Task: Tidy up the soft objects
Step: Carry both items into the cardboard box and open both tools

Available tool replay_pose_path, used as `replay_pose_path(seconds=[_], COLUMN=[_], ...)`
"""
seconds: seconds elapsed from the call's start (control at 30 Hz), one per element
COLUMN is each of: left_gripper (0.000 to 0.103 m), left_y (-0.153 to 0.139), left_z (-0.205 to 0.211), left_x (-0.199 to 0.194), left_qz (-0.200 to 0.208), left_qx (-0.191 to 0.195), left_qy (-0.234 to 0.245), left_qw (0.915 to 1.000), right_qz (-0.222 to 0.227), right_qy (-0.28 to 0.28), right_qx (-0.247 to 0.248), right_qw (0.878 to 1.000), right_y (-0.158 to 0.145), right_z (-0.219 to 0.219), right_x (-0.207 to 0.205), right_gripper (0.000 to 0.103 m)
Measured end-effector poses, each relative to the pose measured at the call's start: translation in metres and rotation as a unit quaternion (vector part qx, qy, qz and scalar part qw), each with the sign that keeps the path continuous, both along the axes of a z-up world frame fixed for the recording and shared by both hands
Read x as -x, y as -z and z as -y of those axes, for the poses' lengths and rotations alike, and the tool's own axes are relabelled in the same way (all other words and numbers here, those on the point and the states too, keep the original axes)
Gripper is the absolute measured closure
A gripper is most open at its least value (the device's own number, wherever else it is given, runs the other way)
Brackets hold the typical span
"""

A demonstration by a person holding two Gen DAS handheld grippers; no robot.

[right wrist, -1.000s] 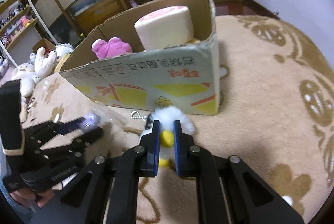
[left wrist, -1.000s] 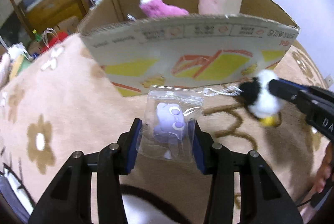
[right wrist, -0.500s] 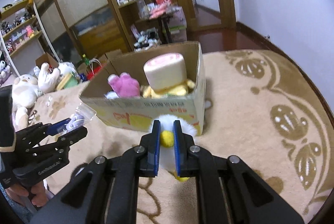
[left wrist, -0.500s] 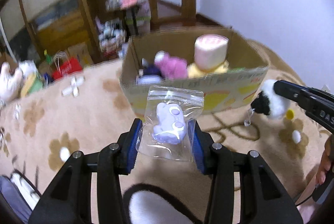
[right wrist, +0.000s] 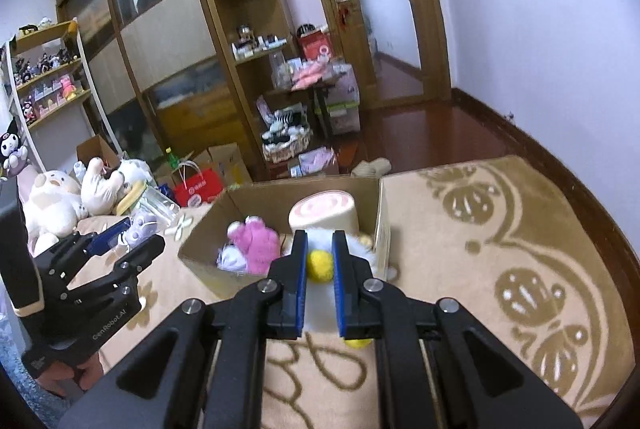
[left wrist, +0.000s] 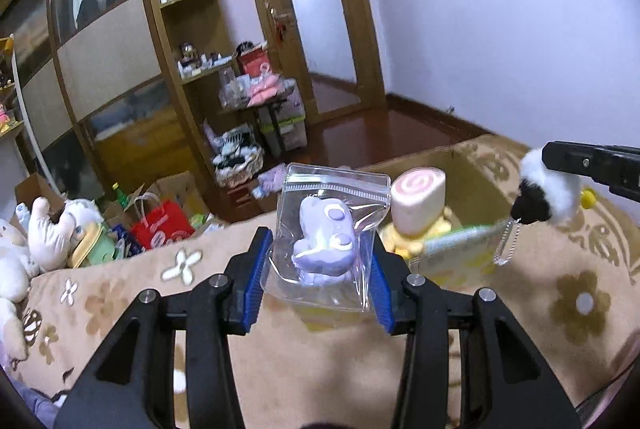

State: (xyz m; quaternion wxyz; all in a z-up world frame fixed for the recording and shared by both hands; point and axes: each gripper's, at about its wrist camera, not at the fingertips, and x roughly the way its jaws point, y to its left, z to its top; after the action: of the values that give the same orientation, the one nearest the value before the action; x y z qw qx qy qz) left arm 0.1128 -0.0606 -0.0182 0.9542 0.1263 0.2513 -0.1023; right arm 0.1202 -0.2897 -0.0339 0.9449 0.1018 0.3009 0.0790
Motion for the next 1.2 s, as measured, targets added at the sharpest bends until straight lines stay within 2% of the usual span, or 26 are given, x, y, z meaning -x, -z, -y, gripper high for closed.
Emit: replay_pose_path(seconds=[0.2,0.33,0.47,0.6,0.8,1.0,1.07,1.13,1.2], left_gripper=[0.059,0.059,0.059,0.059,0.055,0.039,0.030,0.020,0.017], left_y=[-0.005,-0.002,0.007,0.021,0.038,0.047,0.047,0.048,0.047], left_z=[-0.005,-0.008,-0.012,-0.013,-0.016,-0.017,-0.019,-0.021,-0.023], left_x=[-0.030,-0.047,-0.067,-0.079,-0.091,-0.094,-0.094,-0.092,-0.090], left_qz=[0.000,-0.004,-0.026,-0.046,-0.079,-0.094,-0.096,-0.092,-0.081], left_qx=[0.048,0.048,0.061,0.059,0.068,0.076,0.077,0.066,0.054], left_qy=[0.009,0.012,0.005,-0.004,-0.010,-0.012,-0.019,-0.036,-0.049], left_qw=[0.9988,0.9988,0.9978,0.9972,0.9945,0.9926,0.9922,0.9929,0.9940], right_qz=[0.021,0.027,0.028,0.027,-0.003,-0.028,-0.029,-0.031,-0.032], right_qy=[0.006,0.005,0.001,-0.007,-0.020,-0.018,-0.018,-0.018,-0.017], right_qx=[0.006,0.008,0.005,0.002,0.005,-0.001,-0.007,-0.005,-0.002], right_qw=[1.000,1.000,1.000,1.000,1.000,0.999,0.999,0.999,0.999], right_y=[-0.006,0.001,0.011,0.021,0.046,0.062,0.063,0.063,0.061], right_z=[0.002,0.001,-0.004,-0.012,-0.020,-0.016,-0.014,-0.013,-0.013], right_x=[-0.021,-0.036,-0.050,-0.060,-0.074,-0.077,-0.075,-0.074,-0.071], right_gripper=[0.091,0.091,0.091,0.090,0.090,0.089,0.088,0.086,0.082])
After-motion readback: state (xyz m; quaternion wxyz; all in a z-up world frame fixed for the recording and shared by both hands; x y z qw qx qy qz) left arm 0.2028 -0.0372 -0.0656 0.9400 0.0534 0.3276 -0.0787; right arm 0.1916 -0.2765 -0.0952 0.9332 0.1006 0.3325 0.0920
